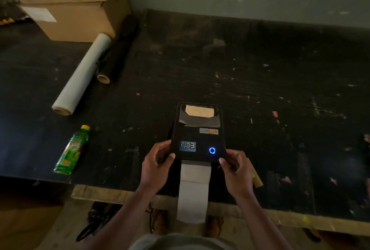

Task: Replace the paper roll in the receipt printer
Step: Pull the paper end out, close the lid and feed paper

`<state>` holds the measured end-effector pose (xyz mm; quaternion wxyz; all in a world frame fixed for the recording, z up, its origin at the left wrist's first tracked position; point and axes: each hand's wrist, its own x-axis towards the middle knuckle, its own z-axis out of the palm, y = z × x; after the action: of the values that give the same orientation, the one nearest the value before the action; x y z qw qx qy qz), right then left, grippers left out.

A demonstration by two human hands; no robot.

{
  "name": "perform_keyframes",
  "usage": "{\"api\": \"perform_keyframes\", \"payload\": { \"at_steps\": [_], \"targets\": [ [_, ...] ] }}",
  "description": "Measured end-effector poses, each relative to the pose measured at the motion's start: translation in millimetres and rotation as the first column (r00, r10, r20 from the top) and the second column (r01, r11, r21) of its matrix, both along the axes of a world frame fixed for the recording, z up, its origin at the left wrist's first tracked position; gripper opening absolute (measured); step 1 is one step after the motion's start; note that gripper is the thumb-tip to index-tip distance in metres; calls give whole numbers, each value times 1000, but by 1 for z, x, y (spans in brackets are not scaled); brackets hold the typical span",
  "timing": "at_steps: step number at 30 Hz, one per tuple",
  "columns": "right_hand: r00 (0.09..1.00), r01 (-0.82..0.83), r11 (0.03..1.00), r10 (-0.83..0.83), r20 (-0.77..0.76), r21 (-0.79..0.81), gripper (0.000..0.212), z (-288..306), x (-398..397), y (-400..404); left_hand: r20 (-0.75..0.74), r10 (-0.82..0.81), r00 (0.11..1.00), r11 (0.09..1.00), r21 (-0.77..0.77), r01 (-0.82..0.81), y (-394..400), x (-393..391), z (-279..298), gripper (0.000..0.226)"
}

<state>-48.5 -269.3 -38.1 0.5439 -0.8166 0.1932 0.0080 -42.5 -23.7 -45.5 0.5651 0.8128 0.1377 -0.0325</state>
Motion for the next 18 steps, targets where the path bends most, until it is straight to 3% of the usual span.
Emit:
{"api": "perform_keyframes", "payload": {
  "at_steps": [18],
  "targets": [
    [1000, 3, 1000, -3, -12, 3, 33, -2, 0, -1, -3, -5, 1000, 1000, -19, 5, 1, 0, -2, 44]
  ]
}}
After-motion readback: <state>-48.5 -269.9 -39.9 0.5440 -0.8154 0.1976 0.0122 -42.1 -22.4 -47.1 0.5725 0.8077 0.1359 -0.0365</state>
